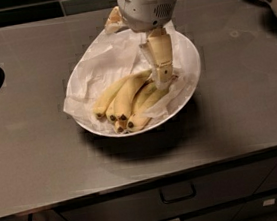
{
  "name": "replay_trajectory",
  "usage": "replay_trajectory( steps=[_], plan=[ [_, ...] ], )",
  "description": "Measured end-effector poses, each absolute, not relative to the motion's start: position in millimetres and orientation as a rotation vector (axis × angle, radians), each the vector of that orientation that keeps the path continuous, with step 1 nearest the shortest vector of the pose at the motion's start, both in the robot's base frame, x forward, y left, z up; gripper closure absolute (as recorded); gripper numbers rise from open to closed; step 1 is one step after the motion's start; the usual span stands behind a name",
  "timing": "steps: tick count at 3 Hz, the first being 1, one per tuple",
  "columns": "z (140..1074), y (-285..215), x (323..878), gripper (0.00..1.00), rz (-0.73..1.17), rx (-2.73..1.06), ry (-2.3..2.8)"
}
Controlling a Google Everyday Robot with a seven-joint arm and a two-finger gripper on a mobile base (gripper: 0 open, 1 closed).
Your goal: Pick banana from white bowl
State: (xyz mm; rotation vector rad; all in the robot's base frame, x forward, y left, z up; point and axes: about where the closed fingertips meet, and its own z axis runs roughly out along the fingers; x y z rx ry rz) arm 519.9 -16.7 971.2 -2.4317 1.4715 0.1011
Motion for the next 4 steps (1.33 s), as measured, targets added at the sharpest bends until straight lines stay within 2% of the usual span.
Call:
replay_trajectory(
  steps=[2, 3, 4],
  plan=[
    [960.4, -1.4, 531.5, 0.00, 0.145, -2.449, 1.438],
    [949.6, -1.2, 531.5, 0.22, 0.208, -2.465, 1.438],
    [944.4, -4.5, 528.4, 0.32, 0.238, -2.465, 1.454]
  ],
)
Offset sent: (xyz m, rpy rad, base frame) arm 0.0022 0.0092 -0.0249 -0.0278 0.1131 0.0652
